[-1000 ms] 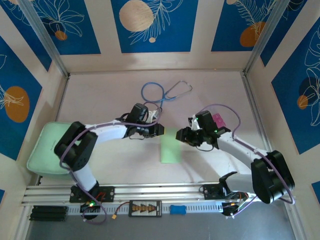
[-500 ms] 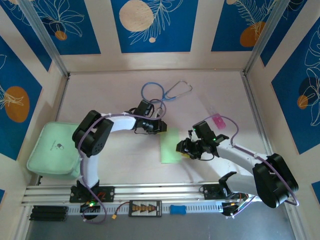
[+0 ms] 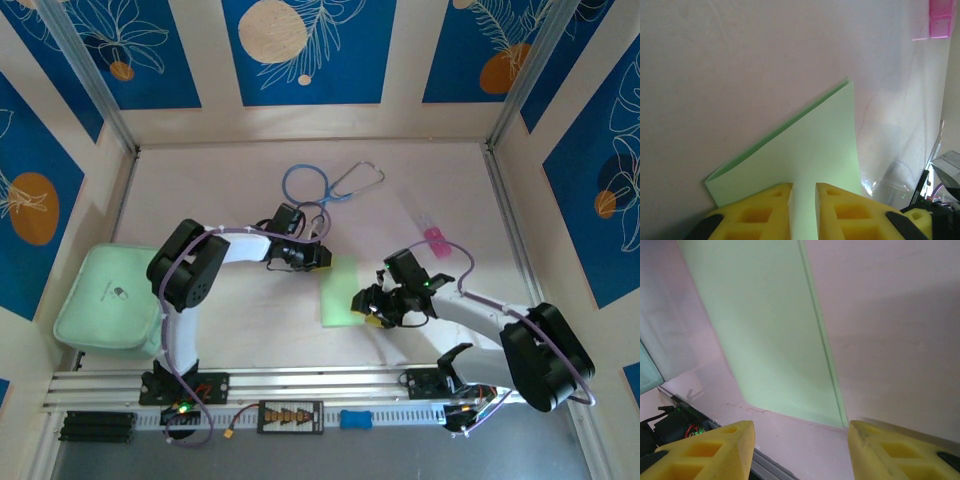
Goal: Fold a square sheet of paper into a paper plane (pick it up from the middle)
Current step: Fold the triangle a second time at the center of the table.
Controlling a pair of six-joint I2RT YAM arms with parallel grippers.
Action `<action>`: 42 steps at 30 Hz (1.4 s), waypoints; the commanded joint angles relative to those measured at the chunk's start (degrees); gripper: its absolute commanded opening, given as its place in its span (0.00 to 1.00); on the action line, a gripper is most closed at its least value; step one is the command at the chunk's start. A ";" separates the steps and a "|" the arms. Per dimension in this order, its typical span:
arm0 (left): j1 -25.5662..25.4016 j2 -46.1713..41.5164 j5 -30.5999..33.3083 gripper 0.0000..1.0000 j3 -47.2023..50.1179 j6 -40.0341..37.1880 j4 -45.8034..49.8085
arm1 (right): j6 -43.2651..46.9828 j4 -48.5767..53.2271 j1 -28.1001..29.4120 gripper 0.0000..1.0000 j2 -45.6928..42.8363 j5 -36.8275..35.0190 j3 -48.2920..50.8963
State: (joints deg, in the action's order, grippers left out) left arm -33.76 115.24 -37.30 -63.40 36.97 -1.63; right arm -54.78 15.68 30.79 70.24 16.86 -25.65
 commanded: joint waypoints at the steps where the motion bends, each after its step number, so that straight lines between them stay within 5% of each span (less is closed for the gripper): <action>1: 0.91 1.90 2.54 0.21 2.49 -0.80 3.68 | -1.01 0.22 0.53 0.52 1.42 1.98 0.08; 35: 1.09 1.32 0.03 0.20 2.75 0.94 2.59 | -7.53 -9.22 3.23 0.46 4.35 1.96 -1.19; 42: 1.08 1.40 -0.31 0.20 2.57 0.83 2.60 | -6.66 -3.23 3.73 0.45 4.05 -0.09 -3.63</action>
State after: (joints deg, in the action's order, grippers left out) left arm -33.39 115.24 -38.57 -62.72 37.60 -3.03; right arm -61.60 9.52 33.87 74.24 17.72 -27.62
